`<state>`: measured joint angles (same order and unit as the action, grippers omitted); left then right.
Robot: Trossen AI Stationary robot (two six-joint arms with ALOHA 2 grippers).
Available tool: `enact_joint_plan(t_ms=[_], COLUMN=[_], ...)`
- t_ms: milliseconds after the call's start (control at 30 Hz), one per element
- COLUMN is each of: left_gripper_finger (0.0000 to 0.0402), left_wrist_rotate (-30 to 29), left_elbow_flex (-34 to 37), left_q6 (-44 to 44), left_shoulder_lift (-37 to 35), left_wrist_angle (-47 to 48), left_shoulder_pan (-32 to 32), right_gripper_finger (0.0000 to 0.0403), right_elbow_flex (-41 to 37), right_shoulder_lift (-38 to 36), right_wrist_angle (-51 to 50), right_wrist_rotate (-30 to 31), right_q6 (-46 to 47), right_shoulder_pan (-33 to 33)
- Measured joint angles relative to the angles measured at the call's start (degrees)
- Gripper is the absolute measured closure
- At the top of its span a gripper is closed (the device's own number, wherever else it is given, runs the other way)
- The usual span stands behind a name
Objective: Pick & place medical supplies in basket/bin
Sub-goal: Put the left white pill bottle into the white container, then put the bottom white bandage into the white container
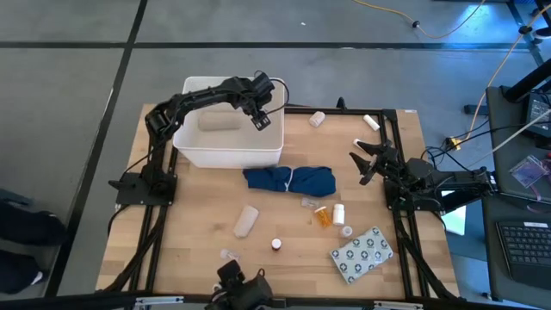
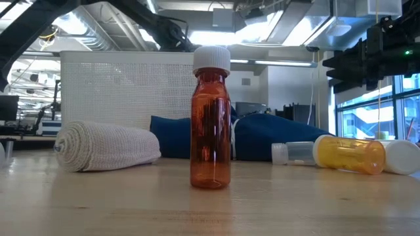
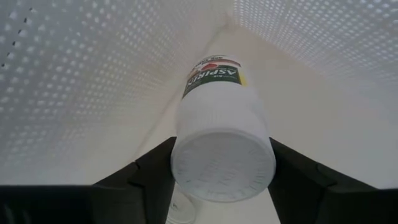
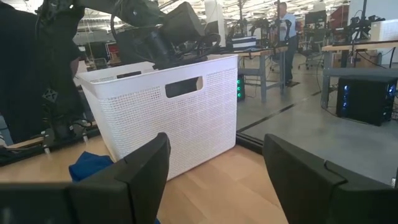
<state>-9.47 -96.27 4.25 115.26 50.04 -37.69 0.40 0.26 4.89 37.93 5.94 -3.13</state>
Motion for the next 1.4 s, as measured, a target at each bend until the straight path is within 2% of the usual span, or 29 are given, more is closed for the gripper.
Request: enact_joint_plan(t_ms=[233, 500, 867, 1033, 1167, 1400], left_gripper_finger=[0.0183, 0.0179, 0.0178, 0.0177, 0.0177, 0.0177], left_wrist_rotate=[0.23, 5.05, 4.96, 5.16, 7.99, 10.65], left_elbow_flex=[0.0, 0.0, 0.0, 0.0, 0.0, 0.0], left_q6=[-0.76, -4.56, -8.87, -8.82, -6.76, -6.68], left_shoulder_lift=[0.0, 0.0, 0.0, 0.0, -0.23, -3.93], left_wrist_angle=[0.43, 0.46, 0.94, 0.94, 0.94, 0.77], left_shoulder_pan=[0.09, 0.08, 0.04, 0.04, -0.18, -0.31], right_gripper_finger=[0.0146, 0.0146, 0.0146, 0.0146, 0.0146, 0.0146], right_elbow_flex=[0.0, 0.01, 0.0, 0.0, 0.01, -0.01], right_shoulder_lift=[0.01, 0.01, 0.0, 0.01, 0.01, 0.0], right_wrist_angle=[-0.02, -0.02, -0.02, -0.02, -0.02, -0.01], right_wrist_rotate=[0.0, 0.0, 0.0, 0.02, 0.0, 0.01], right_q6=[-0.2, -0.34, -0.4, -0.4, -0.4, -0.4], right_shoulder_pan=[0.01, 0.0, 0.01, 0.01, 0.0, 0.01])
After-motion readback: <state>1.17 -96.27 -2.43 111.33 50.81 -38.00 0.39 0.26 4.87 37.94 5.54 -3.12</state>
